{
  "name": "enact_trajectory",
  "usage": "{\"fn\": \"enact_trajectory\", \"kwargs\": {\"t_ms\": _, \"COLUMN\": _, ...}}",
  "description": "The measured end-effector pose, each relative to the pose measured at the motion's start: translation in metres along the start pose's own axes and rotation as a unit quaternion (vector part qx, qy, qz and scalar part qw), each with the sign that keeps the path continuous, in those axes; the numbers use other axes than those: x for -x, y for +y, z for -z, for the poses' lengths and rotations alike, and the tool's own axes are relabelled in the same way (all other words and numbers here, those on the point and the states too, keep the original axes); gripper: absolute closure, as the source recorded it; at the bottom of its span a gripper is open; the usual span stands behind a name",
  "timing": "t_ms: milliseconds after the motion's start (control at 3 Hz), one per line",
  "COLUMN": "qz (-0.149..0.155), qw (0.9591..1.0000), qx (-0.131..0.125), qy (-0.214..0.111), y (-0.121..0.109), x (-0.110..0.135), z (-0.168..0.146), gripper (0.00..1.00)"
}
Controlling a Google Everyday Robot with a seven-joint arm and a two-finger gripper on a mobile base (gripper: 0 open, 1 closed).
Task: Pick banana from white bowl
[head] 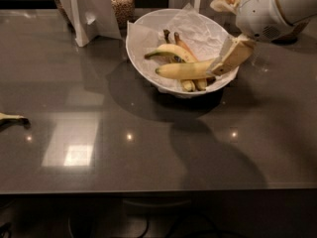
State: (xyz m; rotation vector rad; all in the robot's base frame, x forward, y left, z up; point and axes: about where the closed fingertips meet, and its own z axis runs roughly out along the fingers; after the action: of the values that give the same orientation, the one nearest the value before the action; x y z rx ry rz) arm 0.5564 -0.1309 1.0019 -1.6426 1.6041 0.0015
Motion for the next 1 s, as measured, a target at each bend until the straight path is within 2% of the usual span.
{"fn": "enact_trajectory", "kwargs": {"t_ms": 333, "qz": 0.030, "qw": 0.9994, "qx": -0.006, "qy": 0.016, "y": -0.007, "x": 0.001, "z": -0.024, "gripper": 0.40}}
{"fn": "enact_trajectory", "kwargs": {"t_ms": 667, "qz": 0.057, "qw": 0.9972, "qx": 0.008, "qy": 0.047, "y": -0.001, "x": -0.004, "z": -0.049, "gripper": 0.45}}
{"fn": "enact_trajectory", "kwargs": {"t_ms": 1000, "qz": 0.078, "qw": 0.9935, "qx": 0.033, "qy": 0.077, "y": 0.010, "x": -0.012, "z": -0.072, "gripper": 0.44}}
